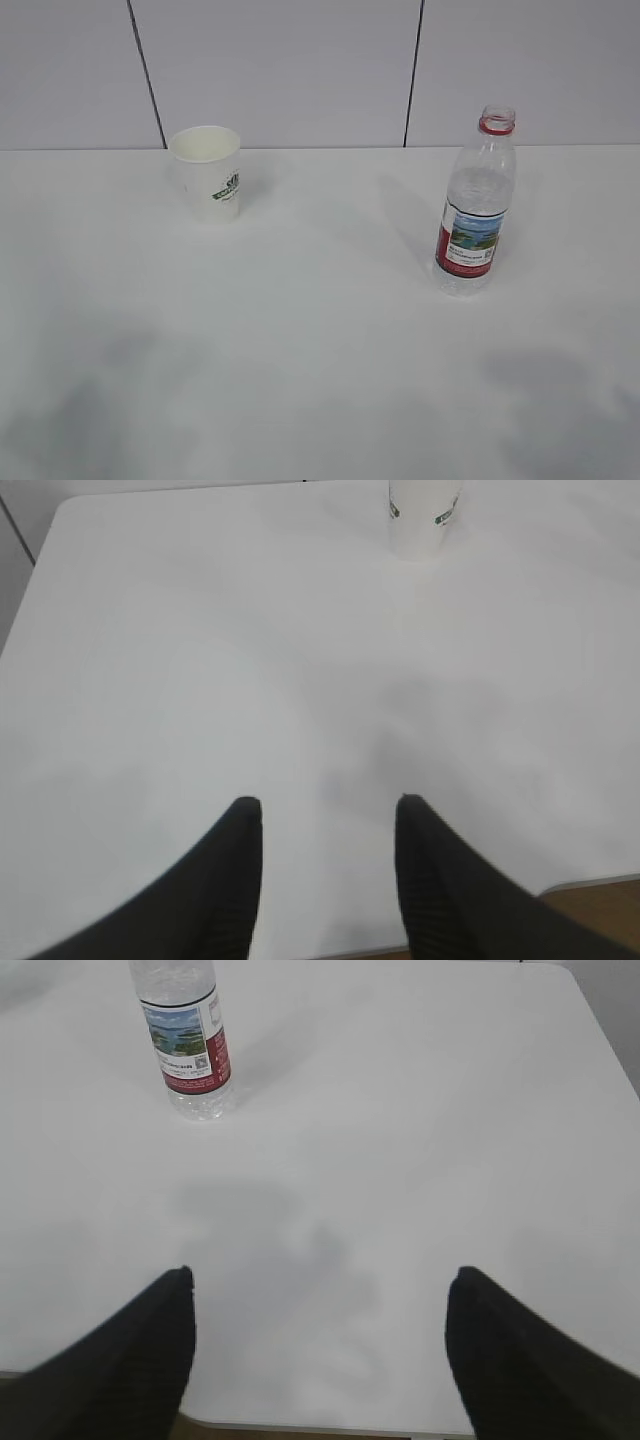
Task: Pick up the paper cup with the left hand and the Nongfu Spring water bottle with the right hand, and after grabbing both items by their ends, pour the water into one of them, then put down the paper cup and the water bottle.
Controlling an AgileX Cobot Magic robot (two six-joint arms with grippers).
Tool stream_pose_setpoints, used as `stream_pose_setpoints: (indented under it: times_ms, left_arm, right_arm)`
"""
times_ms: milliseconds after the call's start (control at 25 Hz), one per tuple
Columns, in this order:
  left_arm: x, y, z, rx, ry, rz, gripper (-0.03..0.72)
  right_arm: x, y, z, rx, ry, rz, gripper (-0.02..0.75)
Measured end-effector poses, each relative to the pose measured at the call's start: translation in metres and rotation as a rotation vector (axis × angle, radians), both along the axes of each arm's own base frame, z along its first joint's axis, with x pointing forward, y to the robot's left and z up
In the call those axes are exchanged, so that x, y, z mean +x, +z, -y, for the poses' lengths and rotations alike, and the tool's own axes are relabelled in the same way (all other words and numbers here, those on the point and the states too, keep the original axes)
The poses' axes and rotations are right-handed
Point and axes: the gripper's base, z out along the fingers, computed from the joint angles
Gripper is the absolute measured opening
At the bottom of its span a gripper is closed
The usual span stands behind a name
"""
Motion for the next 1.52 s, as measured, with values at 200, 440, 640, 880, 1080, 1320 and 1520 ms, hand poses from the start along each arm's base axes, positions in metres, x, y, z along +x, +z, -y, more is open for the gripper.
stream_pose_setpoints:
  times_ms: [200, 440, 640, 880, 1080, 1320, 1520]
  left_arm:
    - [0.0004, 0.0005, 0.0002, -0.003, -0.001, 0.008, 0.328]
    - [0.0004, 0.0005, 0.0003, -0.004, -0.002, 0.007, 0.328]
    - [0.0004, 0.0005, 0.0003, -0.004, -0.002, 0.007, 0.327]
    - [0.0004, 0.0005, 0.0003, -0.004, -0.002, 0.007, 0.327]
    - [0.0004, 0.0005, 0.0003, -0.004, -0.002, 0.007, 0.327]
    - [0.0004, 0.0005, 0.0003, -0.004, -0.002, 0.007, 0.327]
    - [0.0004, 0.0005, 0.0003, -0.004, -0.002, 0.007, 0.327]
  right_arm:
    - [0.0, 0.0, 0.0, 0.0, 0.0, 0.0, 0.586]
    - [0.0, 0.0, 0.0, 0.0, 0.0, 0.0, 0.585]
    - [0.0, 0.0, 0.0, 0.0, 0.0, 0.0, 0.585]
    - [0.0, 0.0, 0.0, 0.0, 0.0, 0.0, 0.585]
    - [0.0, 0.0, 0.0, 0.0, 0.0, 0.0, 0.585]
    - [0.0, 0.0, 0.0, 0.0, 0.0, 0.0, 0.585]
    - [0.0007, 0.0013, 0.0, -0.001, 0.0, 0.016, 0.585]
